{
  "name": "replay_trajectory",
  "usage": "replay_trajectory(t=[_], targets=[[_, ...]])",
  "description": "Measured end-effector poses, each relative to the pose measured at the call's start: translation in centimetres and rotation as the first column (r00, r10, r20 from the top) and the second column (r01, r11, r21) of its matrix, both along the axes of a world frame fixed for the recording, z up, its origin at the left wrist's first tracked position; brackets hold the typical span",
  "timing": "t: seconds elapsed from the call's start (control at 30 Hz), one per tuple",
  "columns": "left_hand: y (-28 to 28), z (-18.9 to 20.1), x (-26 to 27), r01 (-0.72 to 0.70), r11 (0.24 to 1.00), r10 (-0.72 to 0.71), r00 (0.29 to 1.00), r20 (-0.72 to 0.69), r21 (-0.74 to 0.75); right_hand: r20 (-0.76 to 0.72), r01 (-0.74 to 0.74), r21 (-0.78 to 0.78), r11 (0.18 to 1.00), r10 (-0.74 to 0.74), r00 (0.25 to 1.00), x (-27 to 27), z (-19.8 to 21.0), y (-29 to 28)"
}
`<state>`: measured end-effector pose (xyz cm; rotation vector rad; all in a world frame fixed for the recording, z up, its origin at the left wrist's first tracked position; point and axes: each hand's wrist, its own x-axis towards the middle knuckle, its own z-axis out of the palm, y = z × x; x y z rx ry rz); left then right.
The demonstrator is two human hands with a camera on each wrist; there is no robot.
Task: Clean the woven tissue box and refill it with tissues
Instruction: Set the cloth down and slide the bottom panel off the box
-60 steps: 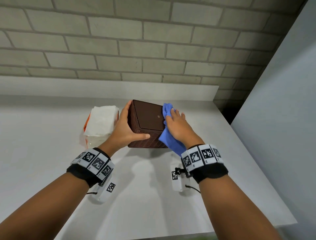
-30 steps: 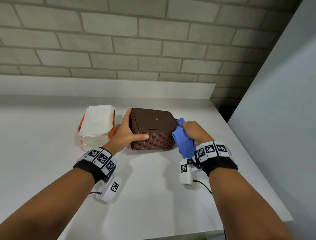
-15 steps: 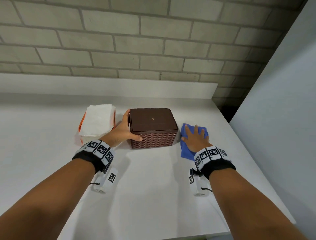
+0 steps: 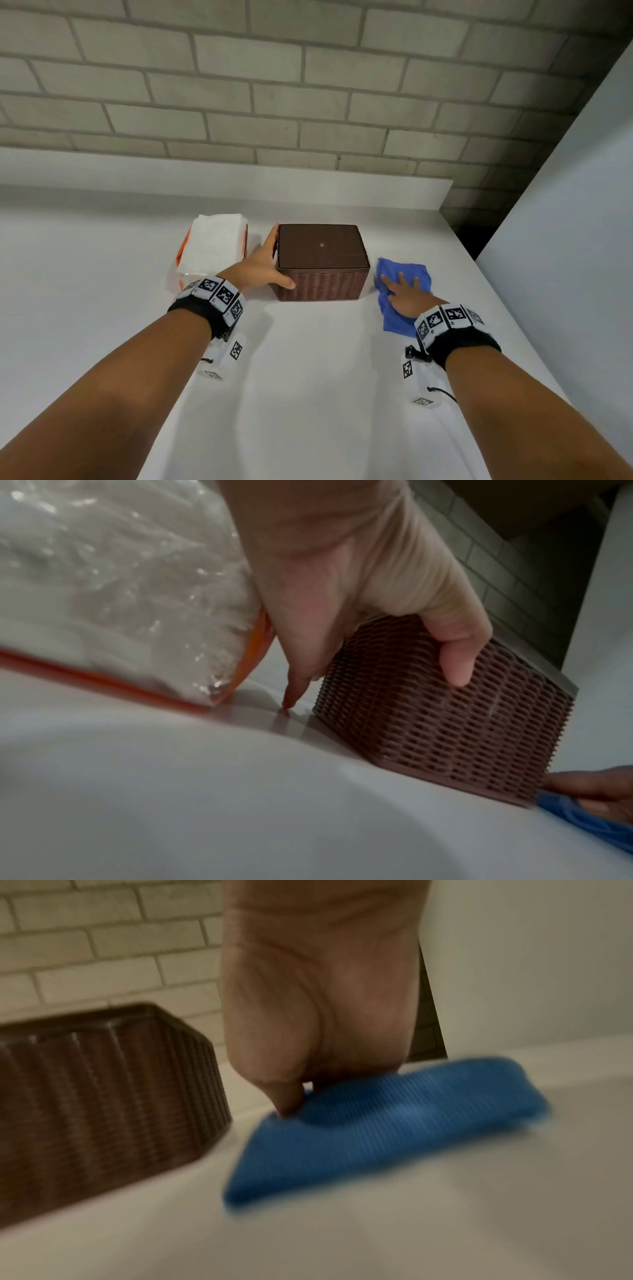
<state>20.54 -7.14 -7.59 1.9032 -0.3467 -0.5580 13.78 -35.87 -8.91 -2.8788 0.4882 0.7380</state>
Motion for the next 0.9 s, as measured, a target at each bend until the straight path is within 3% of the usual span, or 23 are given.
replay_trajectory(t=[0.07, 0.13, 0.2, 0.27, 0.5, 0.7, 0.9], targets=[[-0.1, -0.1, 0.1, -0.002, 1.000, 0.002, 1.000, -0.009, -0.002, 0.012, 0.056, 0.000, 0.998, -0.056, 0.998, 0.7, 2.6, 0.8], [-0.2, -0.3, 0.2, -0.013, 0.999, 0.013, 1.000, -0.013, 0.030, 0.145, 0.061, 0.026, 0.998, -0.065, 0.987, 0.8, 6.3, 2.6], [-0.2, -0.3, 0.3, -0.020, 0.998, 0.020, 1.000, -0.006, 0.057, 0.307, -0.027, 0.057, 0.998, 0.008, 0.952, 1.6, 8.9, 4.6], [-0.1, -0.4, 0.4, -0.023, 0.998, 0.023, 1.000, 0.001, 0.060, 0.358, -0.184, 0.116, 0.976, 0.132, 0.924, 2.4, 10.6, 6.9], [0.4, -1.1, 1.2, 0.072, 0.994, -0.072, 0.997, 0.006, 0.078, 0.056, -0.420, 0.097, 0.902, 0.416, 0.908, 5.5, 10.3, 10.7], [0.5, -1.9, 2.7, 0.120, 0.986, -0.122, 0.992, 0.017, 0.113, 0.040, -0.506, -0.009, 0.863, 0.506, 0.862, 7.2, 9.0, 11.4], [0.1, -1.8, 2.6, 0.146, 0.989, -0.146, 0.989, 0.023, 0.021, 0.013, -0.499, -0.018, 0.867, 0.499, 0.867, 8.2, 8.8, 12.2]])
